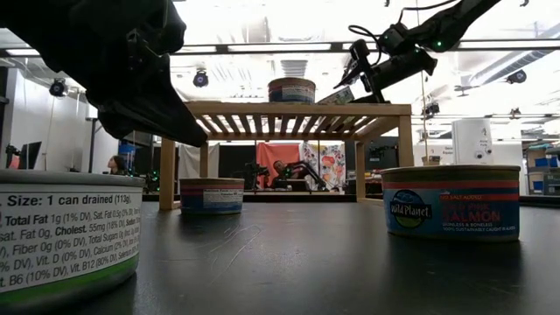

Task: Stack canned seafood by type on shelf
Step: Stack the green white tuna can on top of the green white tuna can on the shelf

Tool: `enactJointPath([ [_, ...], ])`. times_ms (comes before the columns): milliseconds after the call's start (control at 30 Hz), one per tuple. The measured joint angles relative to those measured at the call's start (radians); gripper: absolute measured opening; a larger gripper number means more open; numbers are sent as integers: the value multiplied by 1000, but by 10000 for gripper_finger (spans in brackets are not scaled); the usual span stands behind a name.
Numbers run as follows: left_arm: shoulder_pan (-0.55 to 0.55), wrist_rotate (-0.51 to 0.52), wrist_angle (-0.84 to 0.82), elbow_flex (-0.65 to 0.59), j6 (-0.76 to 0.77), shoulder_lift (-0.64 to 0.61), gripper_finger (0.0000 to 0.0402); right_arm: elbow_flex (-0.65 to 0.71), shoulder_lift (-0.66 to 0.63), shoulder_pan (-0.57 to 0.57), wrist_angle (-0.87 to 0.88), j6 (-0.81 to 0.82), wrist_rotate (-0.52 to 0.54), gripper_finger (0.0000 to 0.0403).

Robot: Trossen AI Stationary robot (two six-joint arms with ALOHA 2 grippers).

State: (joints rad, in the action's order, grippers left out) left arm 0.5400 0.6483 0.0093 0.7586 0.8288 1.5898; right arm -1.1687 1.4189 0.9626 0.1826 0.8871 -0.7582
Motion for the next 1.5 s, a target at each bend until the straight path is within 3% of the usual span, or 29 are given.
enactJointPath([
  [900,-6,0,-4,0,0,0,0,0,-9,-3,34,-72,26,200],
  [1267,-8,0,-5,0,0,0,0,0,-9,-3,48,-48,16,285],
  [1500,-8,0,-8,0,0,0,0,-4,-10,-3,58,-27,-12,310],
])
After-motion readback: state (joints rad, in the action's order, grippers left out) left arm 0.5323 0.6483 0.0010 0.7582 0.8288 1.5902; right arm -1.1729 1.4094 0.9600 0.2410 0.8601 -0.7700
